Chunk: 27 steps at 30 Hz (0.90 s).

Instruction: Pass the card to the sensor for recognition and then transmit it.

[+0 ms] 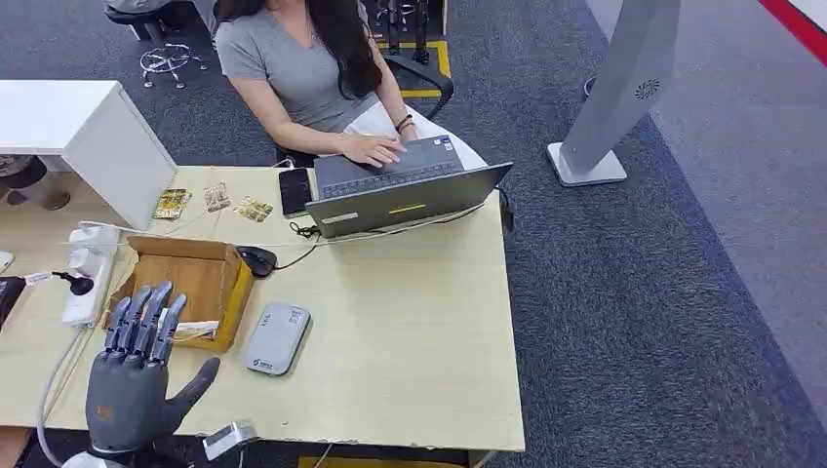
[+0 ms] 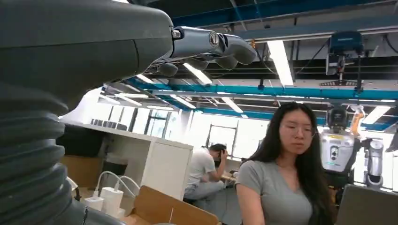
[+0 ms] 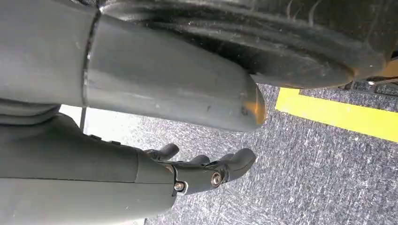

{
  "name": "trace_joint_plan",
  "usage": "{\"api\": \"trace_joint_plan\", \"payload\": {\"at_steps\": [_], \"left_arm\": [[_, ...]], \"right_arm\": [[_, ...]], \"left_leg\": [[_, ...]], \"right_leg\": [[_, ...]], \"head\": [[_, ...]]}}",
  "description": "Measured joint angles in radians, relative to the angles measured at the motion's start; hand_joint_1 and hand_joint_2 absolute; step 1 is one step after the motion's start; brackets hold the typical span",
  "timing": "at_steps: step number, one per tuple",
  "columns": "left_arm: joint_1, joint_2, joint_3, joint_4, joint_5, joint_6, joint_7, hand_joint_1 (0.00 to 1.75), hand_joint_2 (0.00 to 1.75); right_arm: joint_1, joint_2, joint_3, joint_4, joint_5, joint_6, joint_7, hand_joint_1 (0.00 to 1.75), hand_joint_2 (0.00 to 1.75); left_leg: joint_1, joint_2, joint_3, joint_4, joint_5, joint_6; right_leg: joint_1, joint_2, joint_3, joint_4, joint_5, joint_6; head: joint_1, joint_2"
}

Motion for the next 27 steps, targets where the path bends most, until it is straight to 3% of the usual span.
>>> {"api": "trace_joint_plan", "payload": {"at_steps": [3, 7, 10, 17, 27], "left_arm": [[0.012, 0.006, 0.000, -0.012, 0.002, -0.005, 0.004, 0.00, 1.75], [0.032, 0.020, 0.000, -0.014, 0.018, -0.058, 0.051, 0.00, 1.75], [0.033, 0.034, 0.006, 0.000, 0.051, -0.180, 0.085, 0.00, 1.75], [-0.009, 0.047, 0.027, 0.076, 0.033, -0.368, 0.172, 0.00, 1.75], [-0.040, 0.055, 0.034, 0.127, 0.025, -0.389, 0.179, 0.00, 1.75]], "right_arm": [[0.000, 0.001, -0.004, 0.000, 0.000, 0.000, 0.000, 0.00, 0.00], [0.000, 0.002, -0.009, 0.000, 0.000, 0.000, 0.000, 0.00, 0.00], [0.000, 0.002, -0.016, 0.000, 0.001, 0.001, 0.000, 0.00, 0.00], [0.000, 0.002, -0.029, 0.000, 0.008, 0.002, 0.003, 0.00, 0.00], [-0.001, 0.002, -0.030, 0.000, 0.010, 0.002, 0.004, 0.00, 0.00]], "left_leg": [[0.000, 0.000, 0.000, 0.000, 0.000, 0.000], [0.000, 0.000, 0.001, 0.000, 0.000, 0.000], [0.000, -0.002, 0.001, 0.000, 0.000, 0.000], [0.000, -0.002, 0.000, 0.000, 0.000, 0.000], [0.000, -0.002, 0.000, 0.000, 0.000, 0.000]], "right_leg": [[0.000, 0.000, 0.001, 0.000, 0.000, 0.000], [0.000, 0.000, 0.001, 0.000, 0.000, 0.000], [0.000, -0.001, 0.001, 0.000, 0.000, 0.000], [0.000, -0.001, 0.001, 0.000, 0.000, 0.000], [0.000, -0.001, 0.001, 0.000, 0.000, 0.000]], "head": [[0.000, 0.000], [0.000, 0.000], [0.000, 0.000], [0.000, 0.000], [0.000, 0.000]]}}
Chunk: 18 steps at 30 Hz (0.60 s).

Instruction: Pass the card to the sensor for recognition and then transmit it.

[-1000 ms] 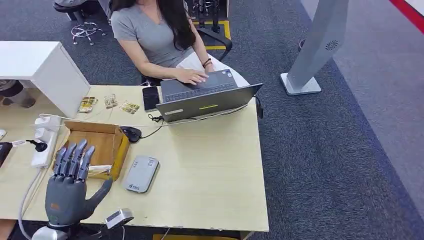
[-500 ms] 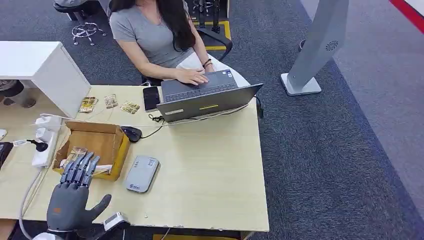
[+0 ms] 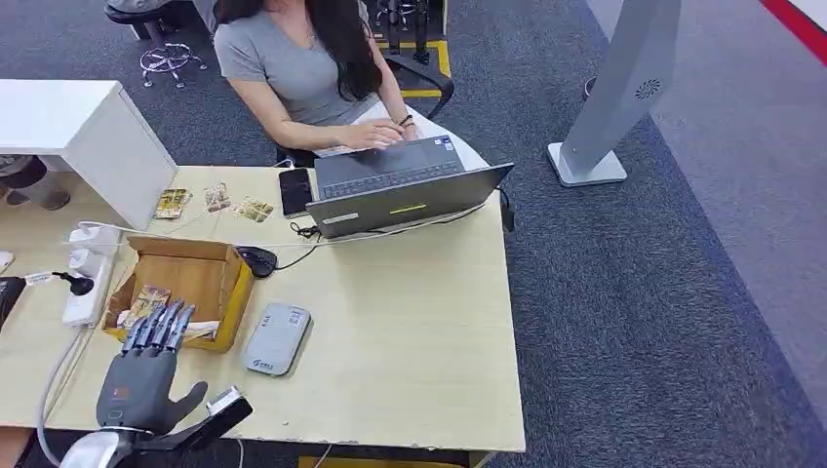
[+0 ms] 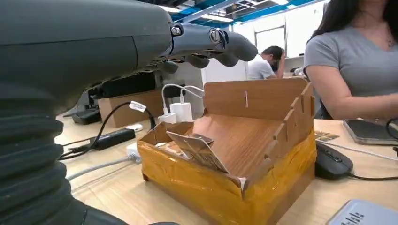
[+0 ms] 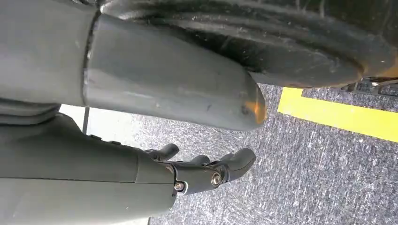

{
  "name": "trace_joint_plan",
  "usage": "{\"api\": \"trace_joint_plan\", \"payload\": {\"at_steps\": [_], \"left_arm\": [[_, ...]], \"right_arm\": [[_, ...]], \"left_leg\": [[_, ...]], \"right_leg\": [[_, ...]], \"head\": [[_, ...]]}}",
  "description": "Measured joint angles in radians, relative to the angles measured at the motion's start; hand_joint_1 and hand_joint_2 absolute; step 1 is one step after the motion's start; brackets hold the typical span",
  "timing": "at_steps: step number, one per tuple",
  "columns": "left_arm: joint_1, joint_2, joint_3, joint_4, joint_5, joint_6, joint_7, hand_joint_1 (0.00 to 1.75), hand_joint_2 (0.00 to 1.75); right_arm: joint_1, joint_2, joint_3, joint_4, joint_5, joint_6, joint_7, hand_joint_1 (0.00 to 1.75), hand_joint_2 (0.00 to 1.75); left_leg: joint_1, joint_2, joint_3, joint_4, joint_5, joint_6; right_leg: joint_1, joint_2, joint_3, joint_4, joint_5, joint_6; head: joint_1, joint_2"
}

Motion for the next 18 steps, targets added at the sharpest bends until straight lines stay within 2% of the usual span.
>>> {"api": "trace_joint_plan", "payload": {"at_steps": [14, 18], "left_arm": [[-0.005, 0.000, 0.000, 0.018, -0.002, 0.000, 0.000, 0.00, 1.75], [-0.012, 0.000, 0.000, 0.019, -0.006, -0.014, 0.020, 0.00, 1.75]], "right_arm": [[0.000, 0.000, -0.001, 0.000, 0.000, 0.000, 0.000, 0.00, 0.00], [0.000, 0.000, -0.001, 0.000, 0.006, 0.003, 0.001, 0.00, 0.00]], "left_leg": [[0.000, 0.000, 0.000, 0.000, 0.000, 0.000], [0.000, 0.000, 0.000, 0.000, 0.000, 0.000]], "right_leg": [[0.000, 0.000, 0.000, 0.000, 0.000, 0.000], [0.000, 0.000, 0.000, 0.000, 0.000, 0.000]], "head": [[0.000, 0.000], [0.000, 0.000]]}}
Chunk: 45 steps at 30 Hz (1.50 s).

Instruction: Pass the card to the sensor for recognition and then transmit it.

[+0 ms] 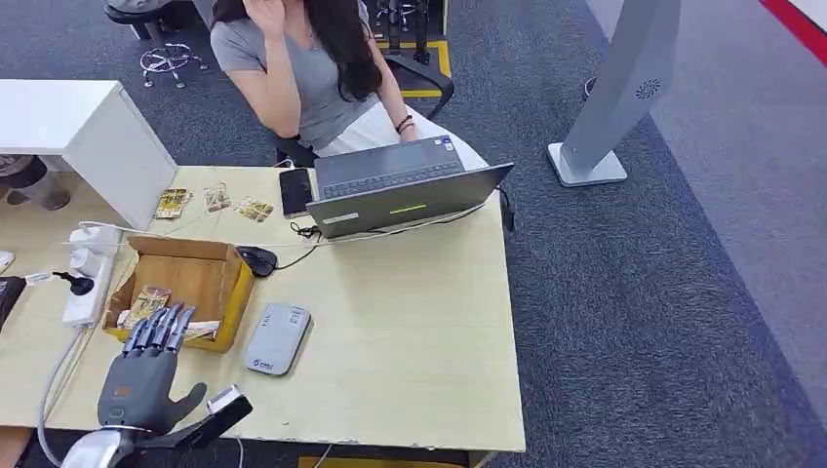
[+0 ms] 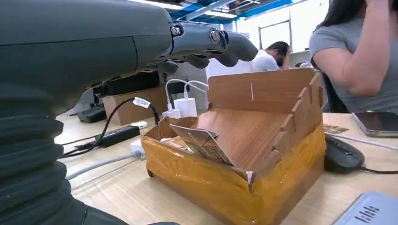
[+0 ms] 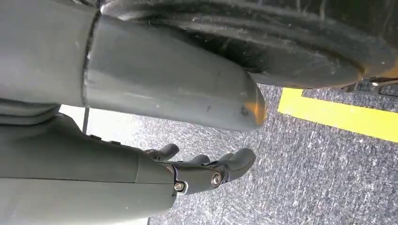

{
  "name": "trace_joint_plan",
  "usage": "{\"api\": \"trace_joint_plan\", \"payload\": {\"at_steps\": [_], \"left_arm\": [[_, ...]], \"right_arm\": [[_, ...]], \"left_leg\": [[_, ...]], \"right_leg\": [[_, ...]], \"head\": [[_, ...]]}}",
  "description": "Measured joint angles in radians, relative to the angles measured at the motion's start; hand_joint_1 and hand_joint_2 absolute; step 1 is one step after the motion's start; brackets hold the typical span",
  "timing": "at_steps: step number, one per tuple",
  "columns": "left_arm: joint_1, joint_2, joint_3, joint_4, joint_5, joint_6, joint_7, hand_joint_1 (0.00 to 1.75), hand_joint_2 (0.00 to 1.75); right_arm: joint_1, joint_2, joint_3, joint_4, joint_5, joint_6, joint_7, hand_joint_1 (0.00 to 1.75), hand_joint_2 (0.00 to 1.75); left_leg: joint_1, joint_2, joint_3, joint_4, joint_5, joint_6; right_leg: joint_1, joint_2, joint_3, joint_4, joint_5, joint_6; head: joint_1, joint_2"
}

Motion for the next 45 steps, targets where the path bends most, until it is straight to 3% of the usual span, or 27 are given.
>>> {"api": "trace_joint_plan", "payload": {"at_steps": [6, 9, 14, 34, 45], "left_arm": [[-0.030, 0.000, 0.000, 0.013, -0.008, -0.018, 0.004, 0.00, 1.75], [-0.060, 0.000, 0.006, 0.025, -0.045, -0.044, 0.062, 0.00, 1.75], [-0.092, 0.000, 0.023, 0.046, -0.048, -0.058, 0.070, 0.00, 1.75], [-0.212, -0.019, 0.046, 0.152, -0.071, -0.093, 0.064, 0.00, 1.75], [-0.218, -0.019, 0.046, 0.188, -0.067, -0.098, 0.064, 0.02, 1.75]], "right_arm": [[0.000, 0.000, 0.000, 0.000, 0.009, 0.008, 0.003, 0.00, 0.00], [0.000, 0.000, 0.000, 0.000, 0.021, 0.012, 0.005, 0.00, 0.00], [-0.001, 0.000, 0.000, 0.000, 0.024, 0.013, 0.006, 0.00, 0.00], [-0.002, 0.000, 0.002, -0.001, 0.048, 0.016, 0.014, 0.00, 0.00], [-0.002, 0.000, 0.002, -0.001, 0.053, 0.016, 0.014, 0.00, 0.00]], "left_leg": [[0.000, 0.000, 0.000, 0.000, 0.000, 0.000], [0.000, -0.001, 0.000, 0.000, 0.000, 0.000], [0.000, -0.001, 0.000, 0.000, 0.000, 0.000], [0.000, -0.001, 0.000, 0.000, 0.000, 0.000], [0.000, 0.000, 0.000, 0.000, 0.000, 0.000]], "right_leg": [[0.000, 0.000, 0.000, 0.000, 0.000, 0.000], [0.000, 0.000, 0.000, 0.000, 0.000, 0.000], [0.000, 0.000, 0.000, 0.000, 0.000, 0.000], [0.000, 0.000, 0.000, 0.000, 0.001, -0.001], [0.000, 0.000, 0.000, 0.000, 0.000, 0.000]], "head": [[0.000, 0.000], [0.000, 0.000], [0.000, 0.000], [0.000, 0.000], [0.000, 0.000]]}}
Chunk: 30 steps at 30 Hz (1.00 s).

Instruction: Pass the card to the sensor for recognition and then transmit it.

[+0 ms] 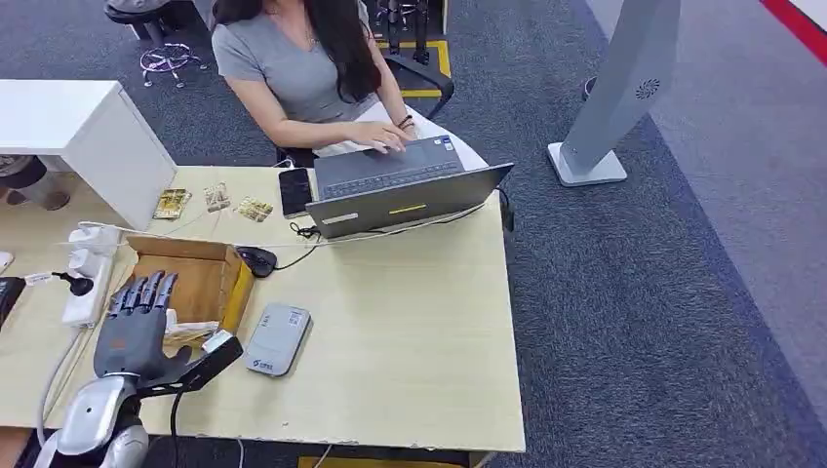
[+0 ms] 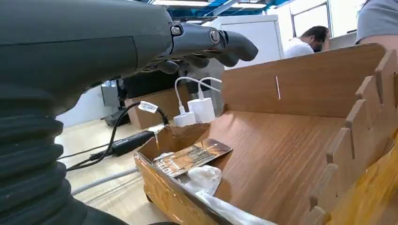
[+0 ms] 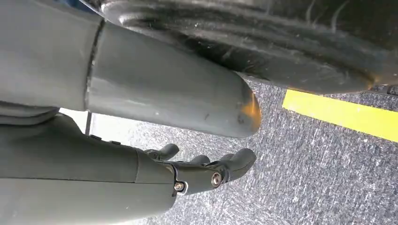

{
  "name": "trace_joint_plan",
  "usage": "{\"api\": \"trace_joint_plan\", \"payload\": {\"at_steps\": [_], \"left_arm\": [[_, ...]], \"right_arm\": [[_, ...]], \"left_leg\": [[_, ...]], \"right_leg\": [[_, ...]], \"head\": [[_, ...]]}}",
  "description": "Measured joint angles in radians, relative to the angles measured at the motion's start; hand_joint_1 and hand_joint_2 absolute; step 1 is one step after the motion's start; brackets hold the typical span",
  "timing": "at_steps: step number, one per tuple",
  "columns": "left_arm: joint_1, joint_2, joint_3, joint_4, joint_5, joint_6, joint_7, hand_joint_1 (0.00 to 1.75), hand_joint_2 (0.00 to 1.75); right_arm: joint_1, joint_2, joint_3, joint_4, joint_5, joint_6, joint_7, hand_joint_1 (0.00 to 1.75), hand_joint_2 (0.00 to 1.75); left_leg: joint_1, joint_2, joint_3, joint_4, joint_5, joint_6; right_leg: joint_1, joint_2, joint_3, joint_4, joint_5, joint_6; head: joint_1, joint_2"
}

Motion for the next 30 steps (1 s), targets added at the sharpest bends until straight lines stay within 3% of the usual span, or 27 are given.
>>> {"api": "trace_joint_plan", "payload": {"at_steps": [1, 11, 30], "left_arm": [[0.000, 0.000, 0.000, 0.002, 0.000, -0.003, 0.000, 1.75, 1.75], [0.001, 0.002, 0.000, 0.027, 0.032, -0.054, -0.019, 1.75, 1.75], [0.001, 0.013, 0.000, 0.039, 0.079, -0.081, -0.037, 1.75, 1.75]], "right_arm": [[0.000, 0.000, 0.000, 0.000, 0.000, 0.000, 0.000, 0.00, 0.00], [0.000, 0.000, 0.000, 0.000, 0.002, 0.001, -0.001, 0.00, 0.00], [0.000, 0.000, 0.000, 0.000, 0.010, 0.002, -0.010, 0.00, 0.00]], "left_leg": [[0.000, 0.000, 0.000, 0.000, 0.000, 0.000], [0.000, 0.000, 0.000, 0.000, 0.000, 0.000], [0.000, 0.000, 0.000, 0.000, 0.000, 0.000]], "right_leg": [[0.000, 0.000, 0.000, 0.000, 0.000, 0.000], [0.000, 0.000, 0.000, 0.000, 0.000, 0.000], [0.000, 0.000, 0.000, 0.000, 0.000, 0.000]], "head": [[0.000, 0.000], [0.000, 0.000], [0.000, 0.000]]}}
